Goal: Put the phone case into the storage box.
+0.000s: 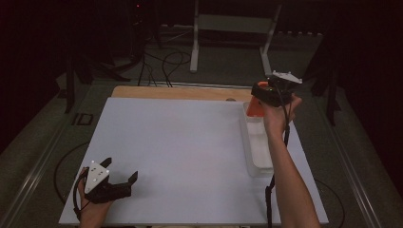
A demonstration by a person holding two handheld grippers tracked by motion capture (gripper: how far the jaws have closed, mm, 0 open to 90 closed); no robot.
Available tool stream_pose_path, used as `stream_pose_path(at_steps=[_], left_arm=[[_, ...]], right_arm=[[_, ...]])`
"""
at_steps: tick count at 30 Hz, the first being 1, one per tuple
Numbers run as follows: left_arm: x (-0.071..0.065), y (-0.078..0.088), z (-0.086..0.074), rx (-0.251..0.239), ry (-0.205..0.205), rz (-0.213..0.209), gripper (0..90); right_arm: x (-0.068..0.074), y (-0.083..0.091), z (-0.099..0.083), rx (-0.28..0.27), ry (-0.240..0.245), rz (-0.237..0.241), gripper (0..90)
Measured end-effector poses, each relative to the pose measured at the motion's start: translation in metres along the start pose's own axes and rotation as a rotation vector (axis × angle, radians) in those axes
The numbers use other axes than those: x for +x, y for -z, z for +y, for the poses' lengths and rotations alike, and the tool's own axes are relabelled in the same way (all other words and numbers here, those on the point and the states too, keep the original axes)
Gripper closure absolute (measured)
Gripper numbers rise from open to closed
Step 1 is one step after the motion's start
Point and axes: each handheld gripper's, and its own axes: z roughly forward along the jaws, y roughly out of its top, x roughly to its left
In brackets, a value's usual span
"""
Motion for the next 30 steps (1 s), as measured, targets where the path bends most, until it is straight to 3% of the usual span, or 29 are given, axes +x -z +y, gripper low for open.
stream_pose_path(at_steps=[30], left_arm=[[0.003,0.003,0.000,-0.013,0.010,0.009,0.6]], right_arm=[[0.003,-0.026,-0.011,0.045,0.006,-0.025,15.9]])
